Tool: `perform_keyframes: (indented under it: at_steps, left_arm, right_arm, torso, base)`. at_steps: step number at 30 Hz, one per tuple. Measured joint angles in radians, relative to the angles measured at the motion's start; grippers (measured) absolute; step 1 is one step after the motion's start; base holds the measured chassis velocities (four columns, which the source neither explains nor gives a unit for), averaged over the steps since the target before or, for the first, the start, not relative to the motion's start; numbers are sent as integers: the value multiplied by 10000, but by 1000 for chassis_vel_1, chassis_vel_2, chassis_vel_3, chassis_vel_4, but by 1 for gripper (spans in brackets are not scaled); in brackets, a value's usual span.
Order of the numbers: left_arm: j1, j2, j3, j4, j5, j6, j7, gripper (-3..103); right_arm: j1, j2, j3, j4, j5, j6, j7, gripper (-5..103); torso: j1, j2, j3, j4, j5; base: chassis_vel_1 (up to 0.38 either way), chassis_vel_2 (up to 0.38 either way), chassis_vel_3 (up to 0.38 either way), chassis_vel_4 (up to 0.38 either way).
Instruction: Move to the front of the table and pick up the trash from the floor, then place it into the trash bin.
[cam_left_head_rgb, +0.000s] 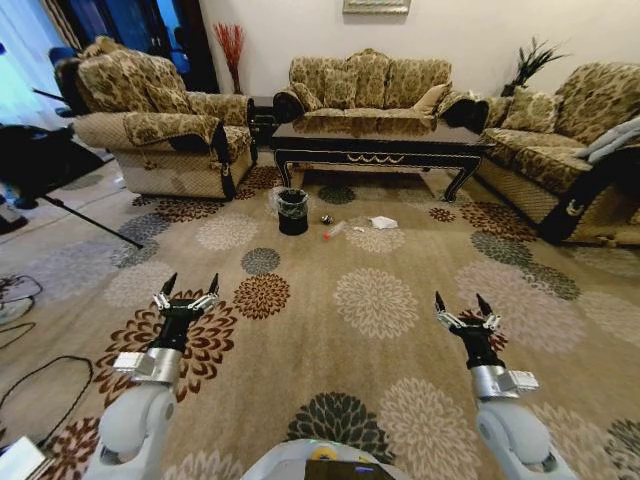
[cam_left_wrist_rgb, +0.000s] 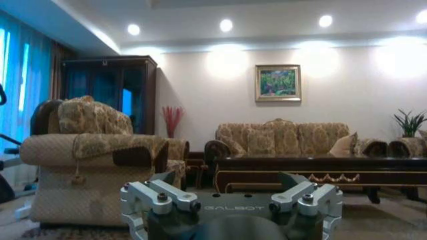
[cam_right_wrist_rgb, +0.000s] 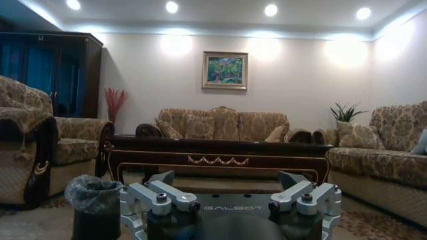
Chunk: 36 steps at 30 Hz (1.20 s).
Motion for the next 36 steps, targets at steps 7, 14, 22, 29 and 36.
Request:
perform_keyframes:
  at_steps: [7,14,22,29,36]
  left_arm:
    - [63,102,-196,-250,-147,51,-230,100]
    - [123,193,-218,-245,-220,357,-448,100]
    - [46,850,-186,-338,-785,2281,-835,100]
    - [29,945,-274,-268,-957,2528,-796,100]
    - [128,861,-294,-425,-1053,2530,-648,100]
  right_arm:
    - [87,3,-41,-116,-14,19,-10,100]
    - [195,2,-69,-171,-13,20,-10,100]
    - [164,-138,-49,-11,-13,22,-24,100]
    - [132,-119,-74,37,-46,49,-54,100]
    - [105,-49,-138,22,-155,87,-66,100]
  torso:
    - [5,11,8,1,1]
    - [8,19,14,1,3]
    - [13,26,20,-3,-6]
    - [12,28,22,0,-3]
    - [13,32,26,1,3]
  base:
    - [-173,182,186,-185]
    - [-295,286,313,-279]
    - [-357,340,366,-350]
    - [-363,357,358,-372]
    - [-339,341,346,-328]
